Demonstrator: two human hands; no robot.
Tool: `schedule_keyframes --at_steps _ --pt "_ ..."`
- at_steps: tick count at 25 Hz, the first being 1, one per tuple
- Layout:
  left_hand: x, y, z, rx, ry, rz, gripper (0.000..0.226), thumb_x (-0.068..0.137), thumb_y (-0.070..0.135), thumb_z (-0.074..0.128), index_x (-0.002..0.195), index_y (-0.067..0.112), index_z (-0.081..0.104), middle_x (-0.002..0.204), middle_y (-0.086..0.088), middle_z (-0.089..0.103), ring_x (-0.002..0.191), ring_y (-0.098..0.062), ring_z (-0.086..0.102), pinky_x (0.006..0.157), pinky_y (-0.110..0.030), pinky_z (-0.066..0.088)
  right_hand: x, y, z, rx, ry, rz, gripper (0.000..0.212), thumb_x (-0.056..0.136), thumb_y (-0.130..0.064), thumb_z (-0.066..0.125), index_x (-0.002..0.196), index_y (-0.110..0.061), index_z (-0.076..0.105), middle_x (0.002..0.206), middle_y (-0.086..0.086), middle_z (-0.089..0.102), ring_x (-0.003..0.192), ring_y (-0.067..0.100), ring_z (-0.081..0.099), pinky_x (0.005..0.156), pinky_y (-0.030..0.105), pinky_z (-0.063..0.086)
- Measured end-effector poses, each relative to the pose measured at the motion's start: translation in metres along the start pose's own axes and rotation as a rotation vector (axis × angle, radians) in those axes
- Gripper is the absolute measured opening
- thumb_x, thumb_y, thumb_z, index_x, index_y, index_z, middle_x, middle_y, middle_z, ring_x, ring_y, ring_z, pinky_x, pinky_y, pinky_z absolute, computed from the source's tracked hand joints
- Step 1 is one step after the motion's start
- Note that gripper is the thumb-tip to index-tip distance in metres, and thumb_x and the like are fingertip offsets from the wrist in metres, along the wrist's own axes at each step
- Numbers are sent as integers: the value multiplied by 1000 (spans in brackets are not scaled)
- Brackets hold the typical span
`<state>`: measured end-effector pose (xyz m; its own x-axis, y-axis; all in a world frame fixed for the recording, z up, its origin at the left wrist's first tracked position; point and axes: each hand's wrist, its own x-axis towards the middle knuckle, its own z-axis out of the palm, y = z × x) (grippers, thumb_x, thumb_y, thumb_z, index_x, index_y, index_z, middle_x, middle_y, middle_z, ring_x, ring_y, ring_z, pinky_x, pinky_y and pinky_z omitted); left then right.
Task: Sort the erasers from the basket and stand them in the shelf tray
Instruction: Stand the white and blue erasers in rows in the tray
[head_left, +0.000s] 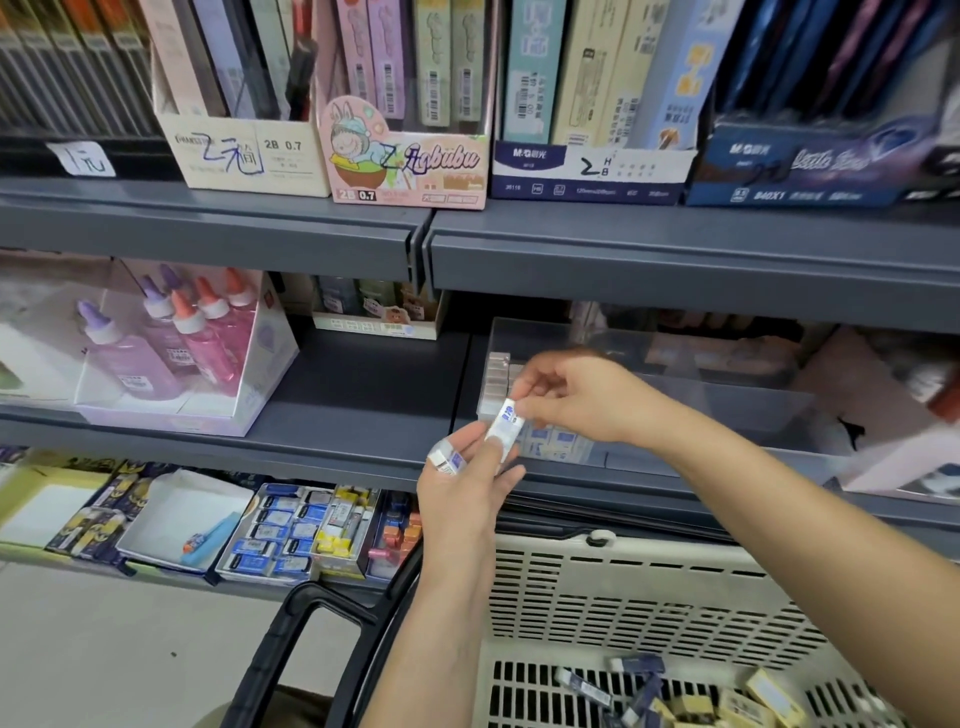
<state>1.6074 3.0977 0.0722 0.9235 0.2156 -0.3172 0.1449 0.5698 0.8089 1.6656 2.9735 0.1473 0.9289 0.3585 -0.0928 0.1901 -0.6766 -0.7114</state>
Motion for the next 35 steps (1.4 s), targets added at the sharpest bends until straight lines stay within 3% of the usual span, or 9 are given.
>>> schedule_keyframes --at_steps 3,6,10,17,19,24,28,31,35 --pt "-1 0 1 -19 -19 -7 10 87 9 63 97 10 62 84 -5 75 78 -13 71 57 -19 52 -10 9 7 -99 181 -39 6 82 -21 67 85 -25 63 83 -5 66 71 12 61 72 26 49" --pt "-3 -1 2 -6 -35 0 8 88 11 62 96 10 62 81 -5 74 73 -12 71 55 -19 52 -23 15 20 -320 201 -164 26 80 -35 67 105 -30 65 103 -10 58 76 7 54 77 27 46" --pt "-4 -2 3 50 -69 73 19 91 28 58 97 11 64 81 -3 74 69 -11 68 52 -19 50 -28 21 24 -617 272 -281 34 81 -45 63 111 -29 63 110 -5 54 89 17 56 64 27 38" --pt "-3 -6 2 271 -80 97 17 89 22 58 98 32 68 88 3 74 68 -8 63 50 -21 42 -27 21 21 17 242 -69 8 81 -23 69 84 -30 70 77 -9 68 67 3 57 65 10 46" --pt "-4 -6 2 277 -93 113 21 87 17 60 88 35 71 86 1 74 73 -9 67 46 -19 41 -27 20 17 120 202 -35 7 79 -21 71 82 -27 70 77 -5 69 68 9 61 68 17 51" --pt "-6 -6 1 292 -113 147 9 88 25 62 92 30 68 79 4 73 64 -6 62 46 -18 42 -25 10 7 108 107 -64 21 79 -16 72 96 -25 63 80 -4 66 68 9 62 67 19 52" --pt "0 0 -2 222 -16 104 8 90 23 59 93 20 66 71 4 70 57 -6 60 40 -18 37 0 7 -9 210 150 4 18 80 -11 68 84 -25 56 63 -10 66 53 1 58 45 14 44" --pt "4 2 -5 243 4 52 8 90 18 56 93 14 63 52 9 51 39 -4 37 35 -17 26 33 17 -19 15 247 106 12 84 -23 63 86 -28 53 75 -15 59 66 2 53 56 17 40" --pt "3 0 -2 313 46 55 15 87 32 54 84 18 55 64 7 45 52 -7 37 49 -22 29 71 30 -14 -119 279 90 21 90 -29 56 88 -10 64 93 3 65 90 19 59 81 25 40"
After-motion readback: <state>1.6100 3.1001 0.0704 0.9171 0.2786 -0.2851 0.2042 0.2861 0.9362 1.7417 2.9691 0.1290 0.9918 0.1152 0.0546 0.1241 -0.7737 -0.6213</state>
